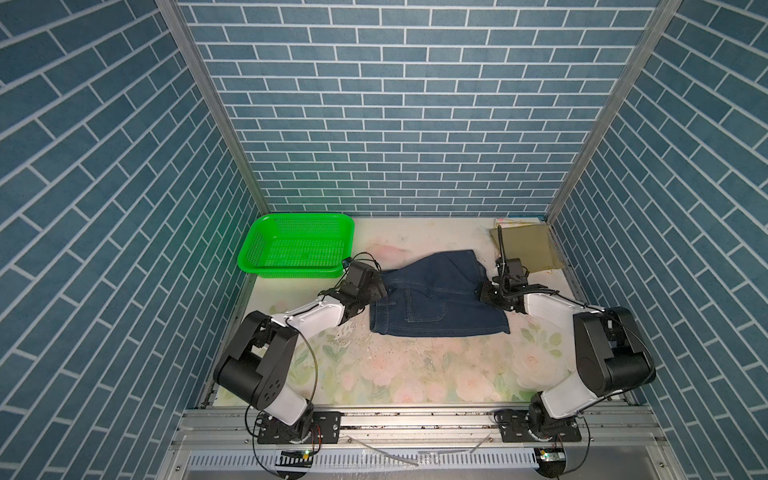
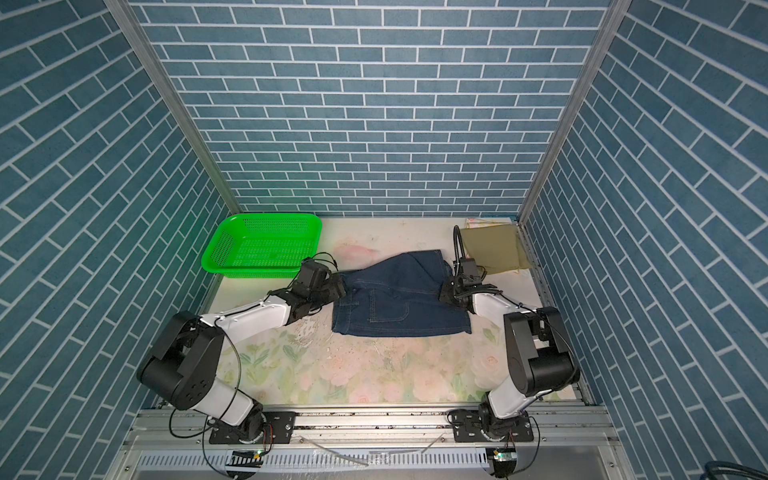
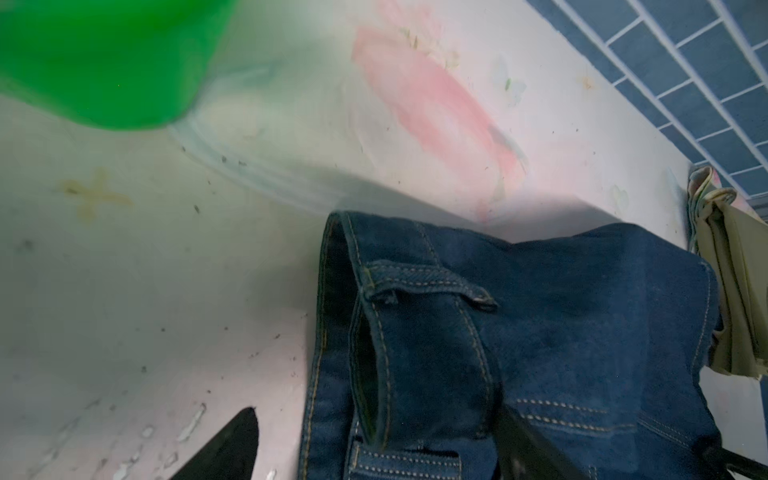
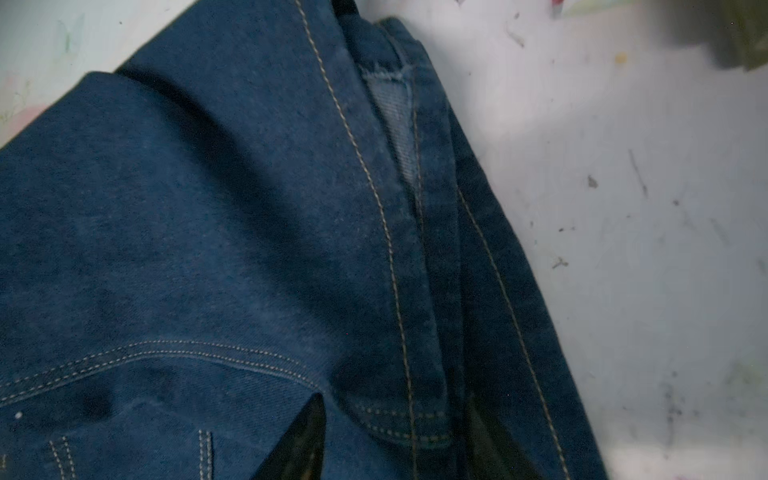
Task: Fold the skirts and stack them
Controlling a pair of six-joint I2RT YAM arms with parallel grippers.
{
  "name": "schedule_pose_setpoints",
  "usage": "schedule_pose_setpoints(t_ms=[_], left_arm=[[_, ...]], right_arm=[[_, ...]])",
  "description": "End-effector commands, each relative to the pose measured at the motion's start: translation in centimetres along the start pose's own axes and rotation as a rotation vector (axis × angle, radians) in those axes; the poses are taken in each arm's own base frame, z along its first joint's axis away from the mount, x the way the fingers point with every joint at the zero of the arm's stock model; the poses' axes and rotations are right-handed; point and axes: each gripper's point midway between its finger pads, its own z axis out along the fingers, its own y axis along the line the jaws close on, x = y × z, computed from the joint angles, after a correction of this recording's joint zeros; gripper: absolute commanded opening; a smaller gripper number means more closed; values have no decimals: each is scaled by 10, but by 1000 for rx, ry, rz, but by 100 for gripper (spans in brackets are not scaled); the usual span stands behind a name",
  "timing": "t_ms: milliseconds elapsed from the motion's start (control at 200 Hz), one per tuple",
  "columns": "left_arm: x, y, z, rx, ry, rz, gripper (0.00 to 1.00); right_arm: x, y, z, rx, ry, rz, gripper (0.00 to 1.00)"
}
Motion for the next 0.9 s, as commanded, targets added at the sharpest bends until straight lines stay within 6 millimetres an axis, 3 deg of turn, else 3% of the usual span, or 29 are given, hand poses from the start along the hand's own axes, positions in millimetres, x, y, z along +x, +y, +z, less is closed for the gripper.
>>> schedule_pose_setpoints(t_ms=[0, 195, 265, 520, 895], left_arm=[[-5, -17, 1, 53, 23, -42, 88], [-26, -31, 2, 72, -34, 19, 79], [-31, -35, 2, 78, -43, 48, 68], [-45, -40, -8, 54, -57, 168, 0], [-56, -36, -30, 64, -70, 227, 0]], right_arm=[[-11, 7, 1, -31, -24, 12, 43], [-17, 5, -5, -20, -59, -9, 0], [-22, 4, -9, -16, -78, -16, 0], [-50, 6, -32, -15, -153, -43, 0], [-83, 4, -79, 21, -281, -83, 0]])
